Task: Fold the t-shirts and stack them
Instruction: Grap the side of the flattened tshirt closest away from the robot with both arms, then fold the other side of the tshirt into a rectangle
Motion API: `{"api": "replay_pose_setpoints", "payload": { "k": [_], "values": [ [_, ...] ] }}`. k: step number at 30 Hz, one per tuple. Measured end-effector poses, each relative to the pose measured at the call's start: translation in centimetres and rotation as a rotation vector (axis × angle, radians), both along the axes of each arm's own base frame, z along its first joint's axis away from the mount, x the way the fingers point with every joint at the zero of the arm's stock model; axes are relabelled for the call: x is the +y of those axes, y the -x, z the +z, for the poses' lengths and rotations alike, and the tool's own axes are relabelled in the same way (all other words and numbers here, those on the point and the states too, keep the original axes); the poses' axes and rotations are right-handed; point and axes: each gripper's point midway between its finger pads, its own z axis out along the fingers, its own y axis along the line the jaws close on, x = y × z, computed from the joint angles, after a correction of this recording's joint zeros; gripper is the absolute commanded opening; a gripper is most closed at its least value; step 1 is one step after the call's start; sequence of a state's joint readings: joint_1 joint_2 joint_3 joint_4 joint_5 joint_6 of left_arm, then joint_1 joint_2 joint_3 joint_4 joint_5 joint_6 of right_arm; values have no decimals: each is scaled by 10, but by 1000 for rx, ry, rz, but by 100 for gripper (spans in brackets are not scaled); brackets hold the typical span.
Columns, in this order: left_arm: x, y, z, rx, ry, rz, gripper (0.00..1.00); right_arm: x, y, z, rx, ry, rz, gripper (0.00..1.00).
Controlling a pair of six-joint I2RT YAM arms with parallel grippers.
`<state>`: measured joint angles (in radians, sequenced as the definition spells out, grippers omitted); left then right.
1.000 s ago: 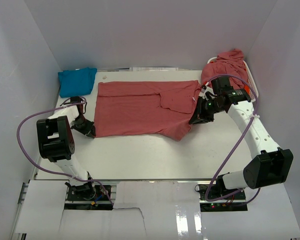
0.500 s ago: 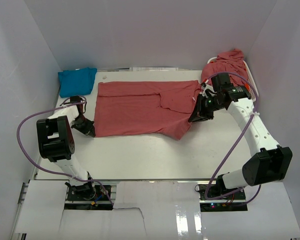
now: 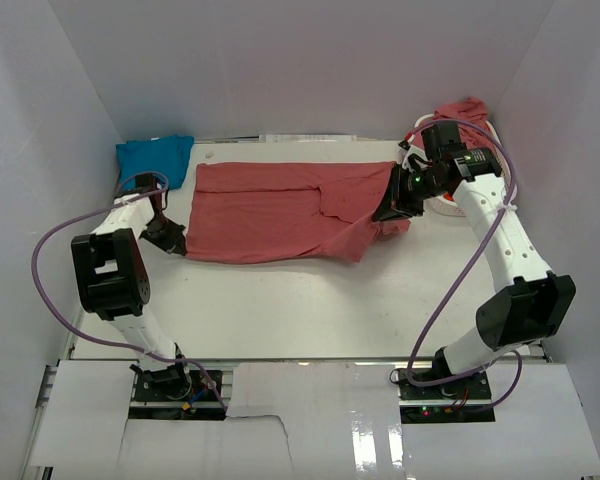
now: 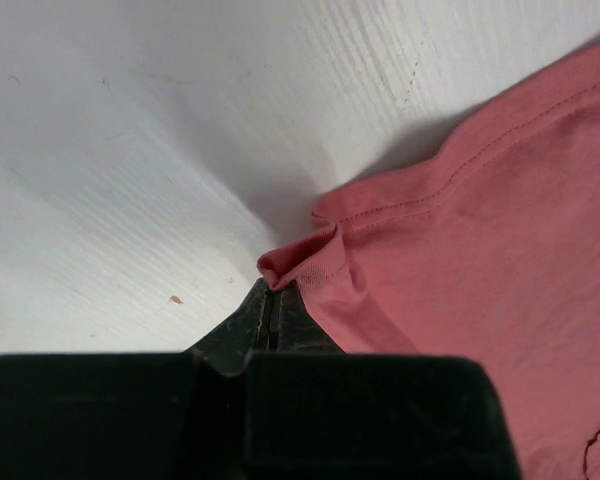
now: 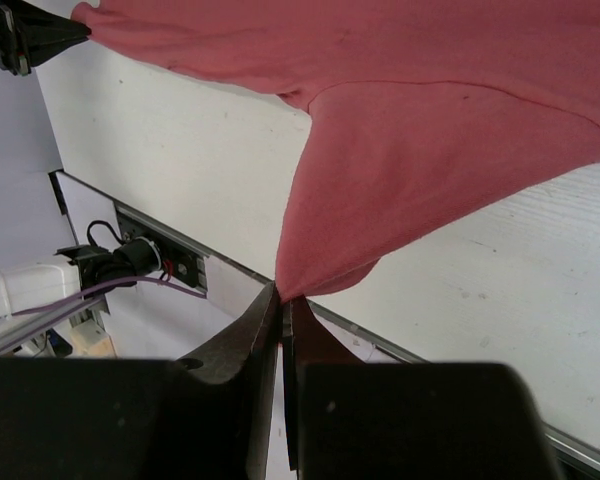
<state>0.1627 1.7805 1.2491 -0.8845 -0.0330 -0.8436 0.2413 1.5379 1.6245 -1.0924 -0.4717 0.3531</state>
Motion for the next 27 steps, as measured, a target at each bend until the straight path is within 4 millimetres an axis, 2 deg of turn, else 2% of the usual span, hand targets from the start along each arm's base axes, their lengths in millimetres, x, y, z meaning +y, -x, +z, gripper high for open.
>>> {"api": "replay_pose_setpoints", "payload": {
  "k": [6, 16, 27],
  "values": [
    [1, -8, -2, 21, 4, 0, 0, -5, -12, -4, 14, 9, -7, 8],
    [4, -42, 17, -27, 11, 8, 0, -15, -41, -4, 1, 18, -28, 8],
    [4, -62, 23, -29, 30, 22, 0, -14, -70, -22, 28, 30, -24, 8]
  ]
}}
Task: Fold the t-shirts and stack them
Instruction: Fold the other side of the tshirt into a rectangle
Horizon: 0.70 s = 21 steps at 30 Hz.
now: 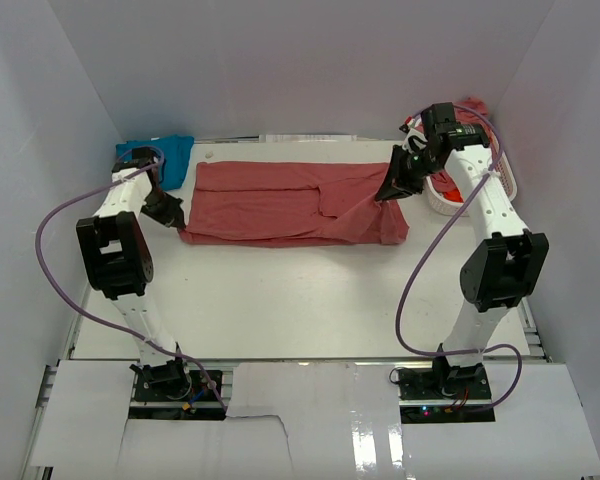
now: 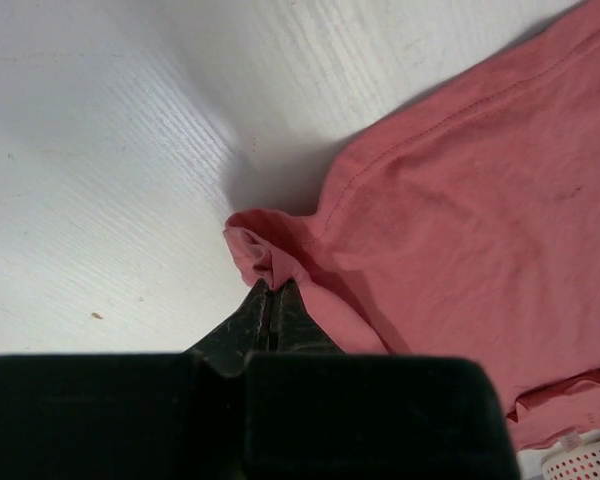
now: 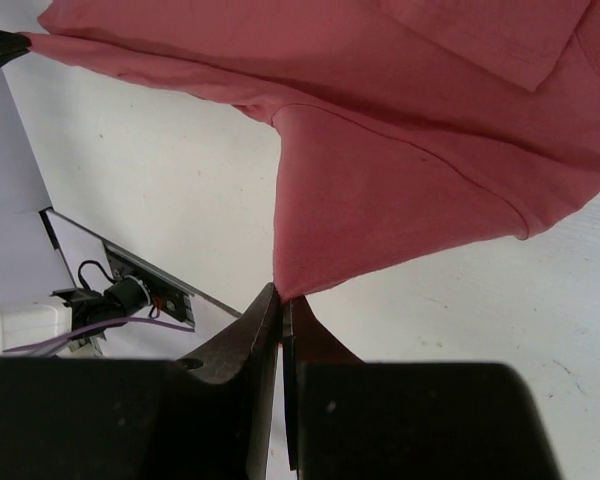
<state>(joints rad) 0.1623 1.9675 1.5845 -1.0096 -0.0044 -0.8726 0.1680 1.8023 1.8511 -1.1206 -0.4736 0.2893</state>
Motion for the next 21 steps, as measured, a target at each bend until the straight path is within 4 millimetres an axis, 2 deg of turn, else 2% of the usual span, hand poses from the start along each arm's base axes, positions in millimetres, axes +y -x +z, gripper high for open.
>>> {"api": "replay_pose_setpoints", "payload": {
  "k": [10, 21],
  "values": [
    [1, -19, 27, -54, -1, 2, 0, -1, -24, 0, -25, -1, -5, 8],
    [-6, -31, 18, -23, 25, -12, 0, -10, -46, -9, -18, 0, -32, 8]
  ]
}}
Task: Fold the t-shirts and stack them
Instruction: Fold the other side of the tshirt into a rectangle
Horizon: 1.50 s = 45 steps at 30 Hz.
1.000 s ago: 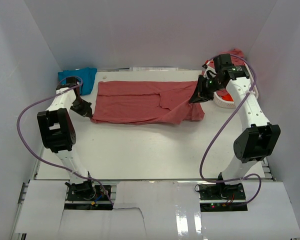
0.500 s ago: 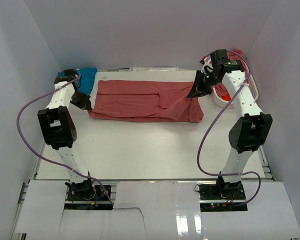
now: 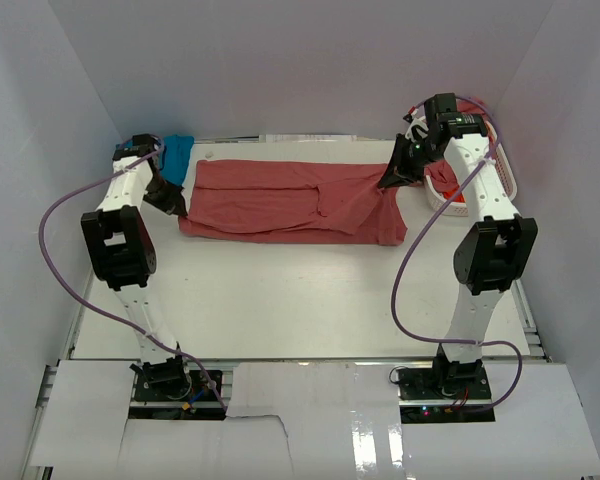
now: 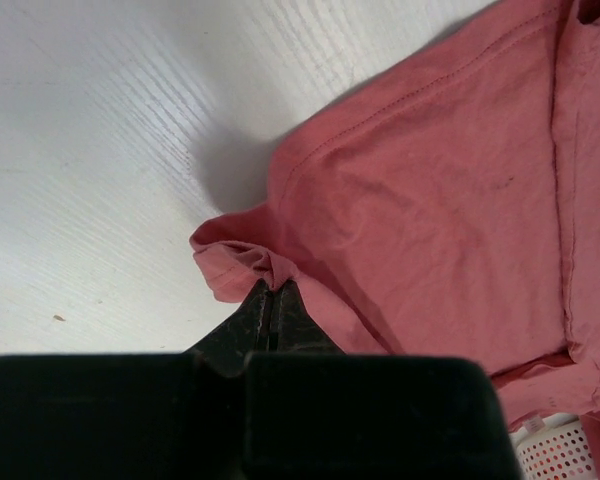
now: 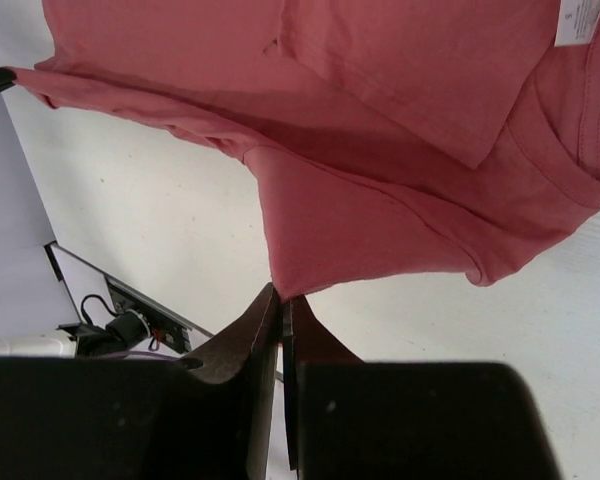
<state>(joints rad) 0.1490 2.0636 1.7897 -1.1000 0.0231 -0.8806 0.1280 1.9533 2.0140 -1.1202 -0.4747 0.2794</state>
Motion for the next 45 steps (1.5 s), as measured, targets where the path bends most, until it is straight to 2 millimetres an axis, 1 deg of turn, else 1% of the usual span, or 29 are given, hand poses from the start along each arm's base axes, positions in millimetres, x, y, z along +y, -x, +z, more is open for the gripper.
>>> {"api": "replay_pose_setpoints", "payload": {
  "k": [7, 11, 14, 17, 20, 23, 29, 36, 38, 45],
  "values": [
    [-6, -10, -4, 8, 1, -16, 0, -3, -26, 1, -31, -8, -14, 8],
    [-6, -20, 2, -6, -1, -18, 0, -9, -36, 0, -35, -11, -29, 8],
    [-5, -27, 6, -22, -3, -18, 0, -14, -41, -7, -23, -9, -41, 8],
    [-4, -27, 4, -16, 0, -8, 0, -19, -44, -11, -14, -8, -53, 8],
    [-2, -26, -1, 1, 4, 4, 0, -24, -47, -12, -18, -9, -65, 8],
    [1, -29, -2, 4, 6, 15, 0, -29, -54, -10, -42, -12, -78, 8],
    [3, -36, 3, -15, 11, 31, 0, -37, -69, -8, -97, -24, -99, 8],
    [4, -44, 11, -43, 16, 33, 0, -41, -76, -23, -97, -38, -118, 8],
    [4, -47, 9, -46, 18, 33, 0, -40, -80, -22, -113, -44, -118, 8],
    [6, -49, -12, -5, 27, 38, 0, -38, -92, -17, -169, -60, -116, 8]
  ]
}}
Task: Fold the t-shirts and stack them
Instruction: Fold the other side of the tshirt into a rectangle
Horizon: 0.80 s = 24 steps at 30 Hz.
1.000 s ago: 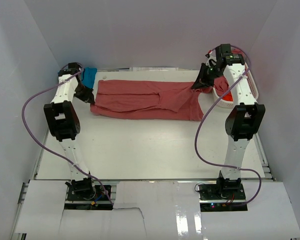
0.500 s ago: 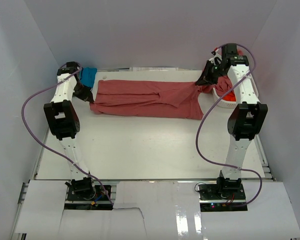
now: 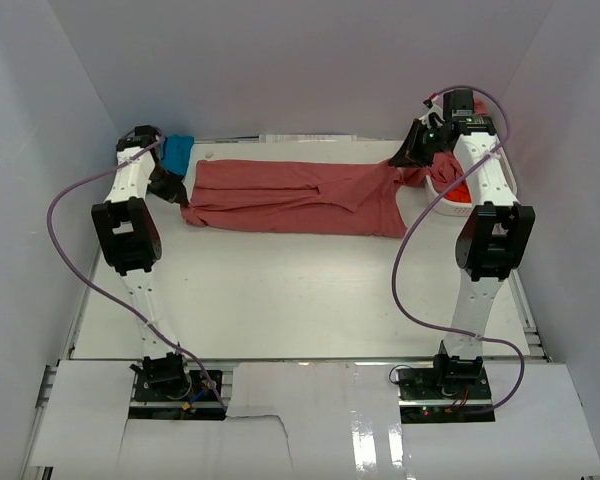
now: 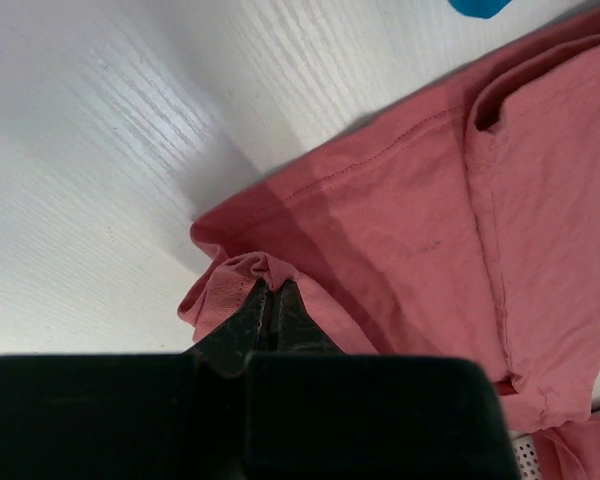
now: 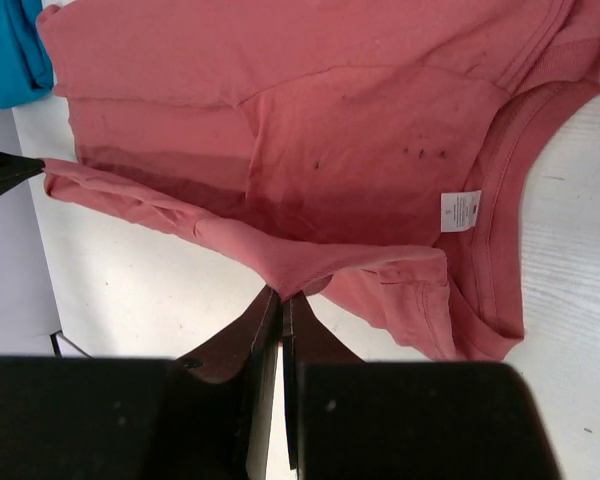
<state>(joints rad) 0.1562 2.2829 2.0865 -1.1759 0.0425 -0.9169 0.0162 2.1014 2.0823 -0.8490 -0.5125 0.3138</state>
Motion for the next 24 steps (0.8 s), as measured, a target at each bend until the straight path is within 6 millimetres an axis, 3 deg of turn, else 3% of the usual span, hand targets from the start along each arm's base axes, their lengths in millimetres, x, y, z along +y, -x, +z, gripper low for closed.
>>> {"api": "replay_pose_setpoints", "payload": {
  "k": [17, 24],
  "values": [
    [-1, -25, 2, -51, 17, -9, 0, 2, -11, -33, 8, -17, -11, 8],
    [-1, -35, 0, -68, 22, -10, 0, -11, -19, -38, -10, -19, -35, 8]
  ]
}}
